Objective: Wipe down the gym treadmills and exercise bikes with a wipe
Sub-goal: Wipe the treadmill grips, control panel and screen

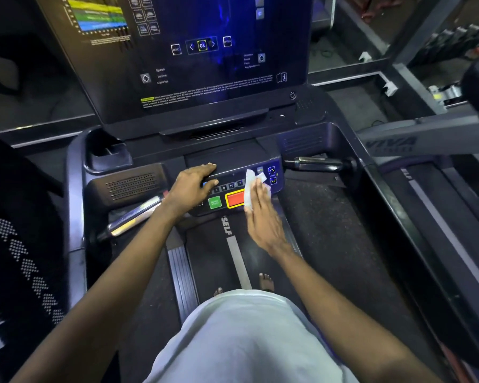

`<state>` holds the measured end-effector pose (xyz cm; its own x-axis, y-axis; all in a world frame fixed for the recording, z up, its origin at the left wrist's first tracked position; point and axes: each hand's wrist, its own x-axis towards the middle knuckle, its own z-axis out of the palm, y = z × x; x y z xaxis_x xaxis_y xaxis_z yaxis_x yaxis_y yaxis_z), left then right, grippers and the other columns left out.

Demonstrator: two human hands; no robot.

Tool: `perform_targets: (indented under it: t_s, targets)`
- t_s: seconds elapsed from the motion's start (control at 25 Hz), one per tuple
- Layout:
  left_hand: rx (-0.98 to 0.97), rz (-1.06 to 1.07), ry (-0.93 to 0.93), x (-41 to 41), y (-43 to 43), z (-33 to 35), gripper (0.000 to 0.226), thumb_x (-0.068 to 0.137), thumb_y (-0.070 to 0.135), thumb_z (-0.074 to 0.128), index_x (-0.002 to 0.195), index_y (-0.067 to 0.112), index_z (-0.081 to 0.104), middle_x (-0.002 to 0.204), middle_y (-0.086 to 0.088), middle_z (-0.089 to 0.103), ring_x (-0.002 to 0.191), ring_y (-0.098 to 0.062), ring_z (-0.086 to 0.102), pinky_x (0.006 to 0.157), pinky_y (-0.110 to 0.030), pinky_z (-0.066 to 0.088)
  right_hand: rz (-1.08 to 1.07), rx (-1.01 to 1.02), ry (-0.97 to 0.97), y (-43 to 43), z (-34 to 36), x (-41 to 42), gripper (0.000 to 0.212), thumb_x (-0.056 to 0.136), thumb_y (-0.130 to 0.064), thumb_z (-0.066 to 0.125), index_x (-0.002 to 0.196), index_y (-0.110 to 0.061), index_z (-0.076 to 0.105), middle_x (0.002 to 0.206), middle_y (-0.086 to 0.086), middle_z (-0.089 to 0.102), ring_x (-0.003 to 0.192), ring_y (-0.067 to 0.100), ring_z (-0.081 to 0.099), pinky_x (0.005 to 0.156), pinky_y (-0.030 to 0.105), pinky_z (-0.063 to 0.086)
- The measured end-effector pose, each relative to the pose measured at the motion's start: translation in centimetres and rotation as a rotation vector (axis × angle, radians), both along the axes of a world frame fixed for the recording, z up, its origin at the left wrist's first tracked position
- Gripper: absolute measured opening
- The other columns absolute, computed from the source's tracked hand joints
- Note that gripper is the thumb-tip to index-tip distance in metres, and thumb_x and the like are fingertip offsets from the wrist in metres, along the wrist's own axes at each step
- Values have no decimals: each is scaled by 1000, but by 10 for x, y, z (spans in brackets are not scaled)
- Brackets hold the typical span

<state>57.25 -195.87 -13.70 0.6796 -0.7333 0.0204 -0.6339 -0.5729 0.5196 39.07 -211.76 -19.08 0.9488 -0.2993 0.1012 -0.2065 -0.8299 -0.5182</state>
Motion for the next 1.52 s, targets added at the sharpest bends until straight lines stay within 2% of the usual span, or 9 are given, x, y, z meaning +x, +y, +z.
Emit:
perform_targets:
  t_s: [0.12, 0.2, 0.32, 0.44, 0.56, 0.72, 1.04, 1.28, 1.52]
  targets:
    - [-13, -10, -66, -4, 21, -5, 49, 93, 23, 66, 138, 8, 54, 140, -12, 56, 131, -27, 51, 113, -42, 35, -177, 146, -66, -11, 13, 11, 55, 106, -21, 31, 157, -13, 13, 165, 0, 7, 151, 10, 7, 114, 7, 9]
    - [-8, -15, -75, -5, 29, -7, 51, 93, 22, 66, 140, 10, 52, 142, -11, 55, 134, -27, 49, 114, -45, 33, -274, 187, -170, -11, 14, 14, 48, 103, -14, 41, 151, -10, 35, 156, 4, 32, 143, 11, 30, 108, 2, 20]
    - [-11, -20, -53, -6, 35, -7, 52, 94, 19, 63, 144, 11, 48, 145, -10, 51, 139, -26, 42, 118, -42, 26, -210, 129, -247, -9, 9, 14, 31, 97, -5, 52, 127, -8, 58, 128, 6, 53, 119, 20, 53, 99, 26, 47]
    - [-32, -23, -49, -7, 40, -5, 52, 95, 17, 62, 144, 10, 47, 146, -11, 49, 140, -26, 40, 119, -38, 22, -299, 80, -298, -28, 16, 21, 24, 89, 2, 56, 109, -9, 65, 111, 8, 62, 104, 25, 55, 88, 35, 47]
    - [-52, -19, -44, -6, 46, -7, 53, 95, 17, 62, 145, 10, 46, 148, -11, 47, 142, -25, 37, 119, -37, 19, -417, 83, -336, -32, 19, 27, 24, 89, 0, 56, 109, -8, 66, 111, 8, 64, 105, 24, 54, 89, 35, 46]
    - [-66, -1, -28, -8, 45, -10, 53, 95, 17, 62, 145, 10, 46, 149, -11, 46, 143, -25, 36, 120, -37, 18, -209, 170, -275, 9, 7, 12, 33, 98, -16, 54, 130, -6, 58, 130, 9, 52, 117, 17, 55, 100, 25, 45]
    - [-75, 56, -19, -14, 42, -9, 52, 95, 16, 61, 145, 11, 47, 148, -10, 47, 143, -23, 34, 119, -31, 14, -388, 156, -366, -43, 19, 32, 18, 88, -4, 63, 102, -8, 73, 106, 9, 57, 99, 23, 57, 84, 38, 54]
    - [-62, 95, -23, -18, 43, -10, 53, 95, 14, 62, 145, 8, 46, 150, -13, 43, 143, -27, 34, 120, -38, 21, -167, 259, -311, -9, 12, 21, 25, 95, -16, 60, 119, -13, 65, 114, 1, 57, 97, 7, 58, 83, 6, 44]
    - [-8, 179, -13, -23, 65, -5, 61, 95, 18, 62, 150, 16, 38, 156, -11, 35, 143, -26, 35, 118, -40, 30, -293, 292, -395, -34, 12, 34, 15, 91, -4, 60, 102, -8, 69, 107, 9, 59, 97, 21, 62, 85, 27, 52]
